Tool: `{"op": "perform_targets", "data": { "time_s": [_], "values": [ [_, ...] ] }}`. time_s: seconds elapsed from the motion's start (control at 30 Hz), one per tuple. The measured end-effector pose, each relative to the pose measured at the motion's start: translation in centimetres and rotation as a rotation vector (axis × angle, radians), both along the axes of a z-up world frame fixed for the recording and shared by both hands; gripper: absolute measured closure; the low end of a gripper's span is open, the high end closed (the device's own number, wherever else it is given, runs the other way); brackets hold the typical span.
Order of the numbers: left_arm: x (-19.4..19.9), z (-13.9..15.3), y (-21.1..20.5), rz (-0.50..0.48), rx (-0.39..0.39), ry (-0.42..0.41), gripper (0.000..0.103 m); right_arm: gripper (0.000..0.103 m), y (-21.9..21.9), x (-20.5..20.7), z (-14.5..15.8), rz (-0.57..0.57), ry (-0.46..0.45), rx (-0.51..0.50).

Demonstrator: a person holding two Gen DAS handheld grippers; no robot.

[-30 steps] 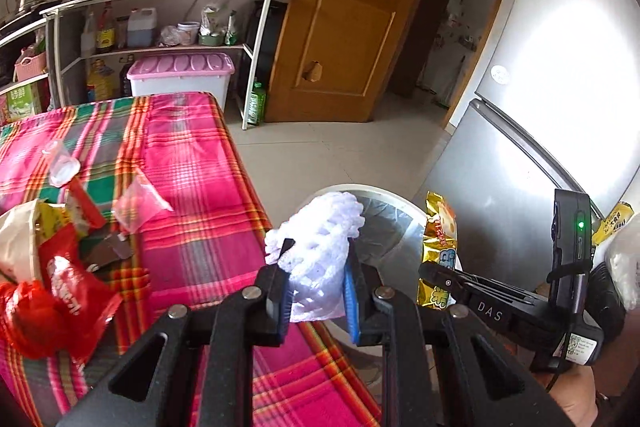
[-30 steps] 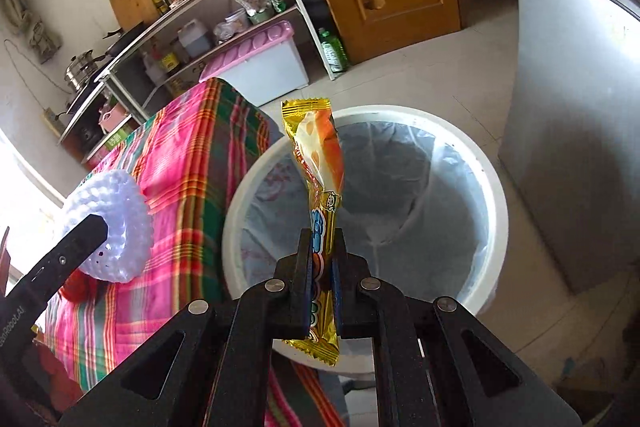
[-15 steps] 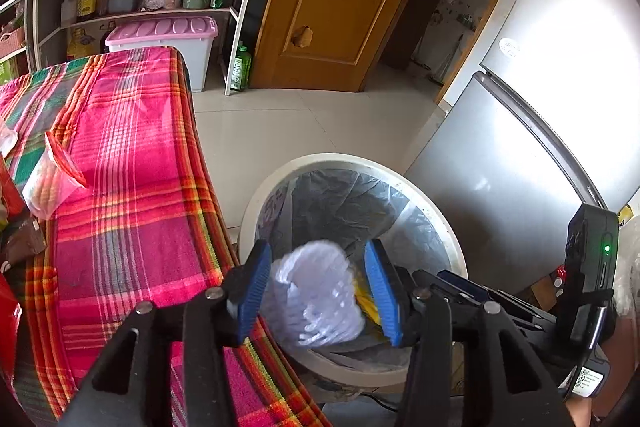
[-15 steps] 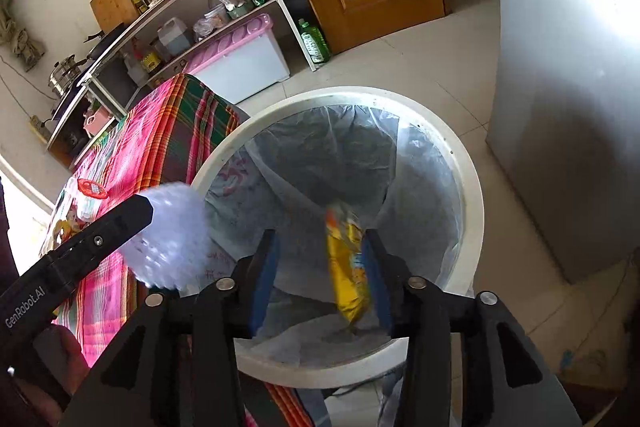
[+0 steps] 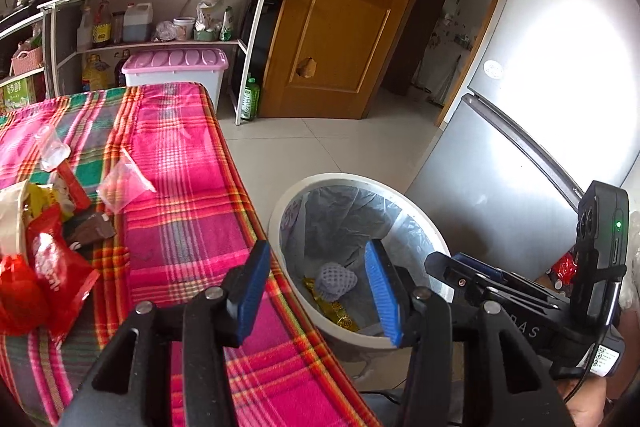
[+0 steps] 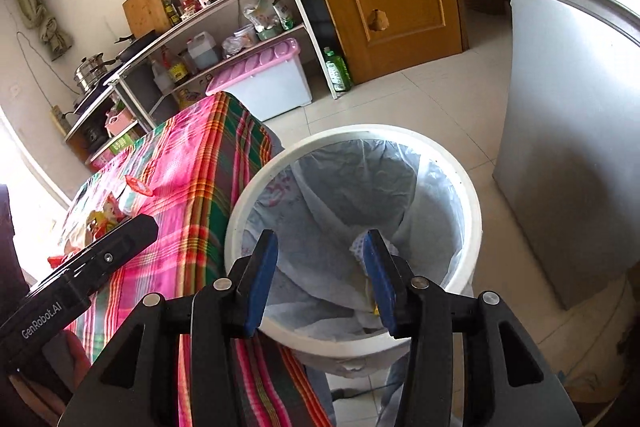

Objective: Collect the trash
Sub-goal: 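Move both tools back over the table toward the red bag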

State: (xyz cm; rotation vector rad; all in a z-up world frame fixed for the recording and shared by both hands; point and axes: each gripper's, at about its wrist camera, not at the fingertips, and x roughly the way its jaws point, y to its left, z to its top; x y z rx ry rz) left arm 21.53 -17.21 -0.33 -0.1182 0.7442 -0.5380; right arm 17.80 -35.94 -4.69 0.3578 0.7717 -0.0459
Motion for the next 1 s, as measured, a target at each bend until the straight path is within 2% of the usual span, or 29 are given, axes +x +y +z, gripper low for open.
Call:
{"op": "perform_targets", "data": {
  "time_s": [0.3,0.57,0.73,1.0],
  "values": [
    [-5.1,1.8,6.3,0.106,0.004,-0.056,0.052,0.057,5.2,-2.2,1.9,0.130,-0.018,-0.017],
    [-8.3,1.8,11.5,0.205,0.013,-0.068,0.052,0.057,10.4,-3.7,3.2,0.261,-0.065,-0.038],
    [-9.6,1.8,14.0,0.265,0.020,-0.073,0.052,0.057,13.3,-4.3,3.5,0.338,-0.070,-0.075],
    [-9.7,0.8,17.2,0.355,0.023,-0.049,0.052,0.057,15.5,-3.5,2.7,0.394,-0.047,-0.070]
  ]
}}
